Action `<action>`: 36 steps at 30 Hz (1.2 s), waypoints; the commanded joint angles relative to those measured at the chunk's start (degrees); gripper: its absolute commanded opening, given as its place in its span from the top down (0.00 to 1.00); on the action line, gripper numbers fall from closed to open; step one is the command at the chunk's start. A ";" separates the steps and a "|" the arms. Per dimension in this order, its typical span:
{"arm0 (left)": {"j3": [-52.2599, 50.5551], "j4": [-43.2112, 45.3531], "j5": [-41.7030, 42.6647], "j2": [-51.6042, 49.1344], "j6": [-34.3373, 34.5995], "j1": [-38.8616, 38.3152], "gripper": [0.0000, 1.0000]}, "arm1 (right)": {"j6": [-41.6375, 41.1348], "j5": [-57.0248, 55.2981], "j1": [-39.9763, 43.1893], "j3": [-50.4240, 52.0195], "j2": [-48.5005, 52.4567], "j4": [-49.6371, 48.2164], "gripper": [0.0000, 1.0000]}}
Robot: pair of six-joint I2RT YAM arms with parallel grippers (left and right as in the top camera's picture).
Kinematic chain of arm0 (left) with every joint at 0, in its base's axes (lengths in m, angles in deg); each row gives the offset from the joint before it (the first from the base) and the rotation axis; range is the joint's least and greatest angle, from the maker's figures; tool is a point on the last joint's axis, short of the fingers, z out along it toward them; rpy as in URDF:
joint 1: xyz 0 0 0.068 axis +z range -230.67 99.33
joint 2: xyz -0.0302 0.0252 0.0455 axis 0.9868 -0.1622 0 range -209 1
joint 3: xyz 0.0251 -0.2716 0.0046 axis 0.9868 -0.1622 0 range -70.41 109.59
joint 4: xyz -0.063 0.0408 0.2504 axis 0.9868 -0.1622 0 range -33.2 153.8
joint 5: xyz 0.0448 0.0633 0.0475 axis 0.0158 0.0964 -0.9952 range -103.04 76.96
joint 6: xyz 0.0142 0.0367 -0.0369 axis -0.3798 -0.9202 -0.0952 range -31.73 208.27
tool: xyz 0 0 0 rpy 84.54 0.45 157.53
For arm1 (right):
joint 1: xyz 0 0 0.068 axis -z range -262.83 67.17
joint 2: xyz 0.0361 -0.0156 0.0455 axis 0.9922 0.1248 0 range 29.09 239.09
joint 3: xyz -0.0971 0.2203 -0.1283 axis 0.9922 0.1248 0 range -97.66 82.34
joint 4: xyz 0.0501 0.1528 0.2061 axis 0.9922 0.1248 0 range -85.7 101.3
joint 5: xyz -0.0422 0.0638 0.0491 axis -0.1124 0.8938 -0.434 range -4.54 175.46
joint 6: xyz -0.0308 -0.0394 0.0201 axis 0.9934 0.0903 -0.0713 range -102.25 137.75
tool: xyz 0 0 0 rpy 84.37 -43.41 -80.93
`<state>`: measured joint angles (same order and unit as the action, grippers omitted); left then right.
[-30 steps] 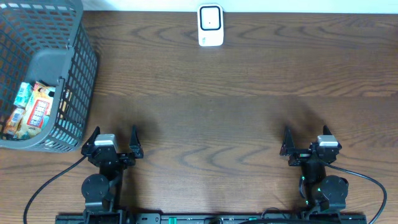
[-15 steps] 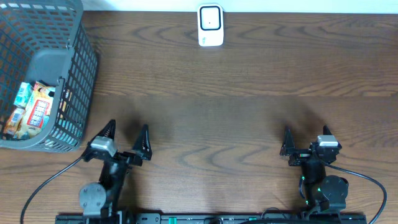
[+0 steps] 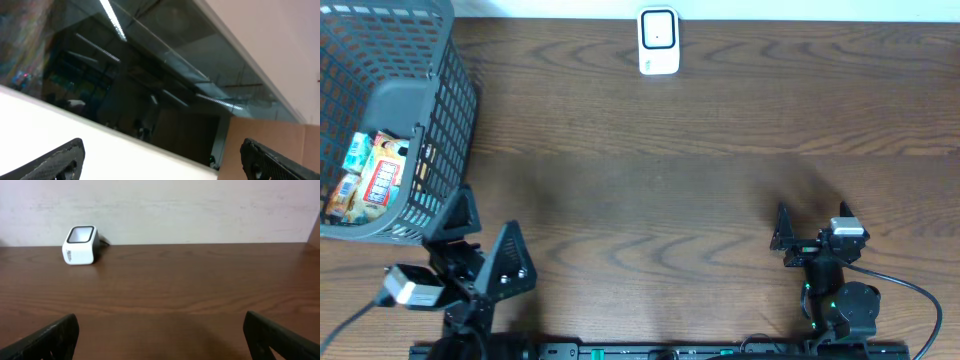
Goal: Scan the item barcode
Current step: 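Raise the left gripper and move it over the grey basket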
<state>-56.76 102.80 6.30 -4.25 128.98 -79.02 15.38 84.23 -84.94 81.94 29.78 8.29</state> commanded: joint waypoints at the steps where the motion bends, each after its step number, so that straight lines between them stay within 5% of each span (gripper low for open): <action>1: 6.43 0.15 0.70 -6.05 1.49 -0.17 0.02 | -0.57 0.09 -0.24 0.09 -0.31 0.26 0.01; 9: 19.47 -3.39 15.63 -20.13 -4.94 -0.17 0.03 | -0.57 0.09 -0.24 0.09 -0.31 0.26 0.01; 16: 34.36 -22.14 25.55 -32.68 -11.58 -0.15 0.02 | -0.55 0.09 -0.24 0.09 -0.31 0.26 0.01; 21: 44.02 -39.52 25.42 -38.88 -25.66 0.33 0.03 | -0.55 0.09 -0.24 0.09 -0.31 0.26 0.01; 28: 53.44 -64.32 10.10 -42.58 -46.90 1.46 0.02 | -0.55 0.09 -0.24 0.09 -0.31 0.26 0.01; 36: 59.25 -76.85 -9.16 -47.15 -54.40 2.84 0.02 | -0.57 0.09 -0.24 0.09 -0.31 0.26 0.01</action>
<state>-0.70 27.16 7.22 -49.00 79.67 -77.58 15.38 84.23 -84.94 81.94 29.78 8.33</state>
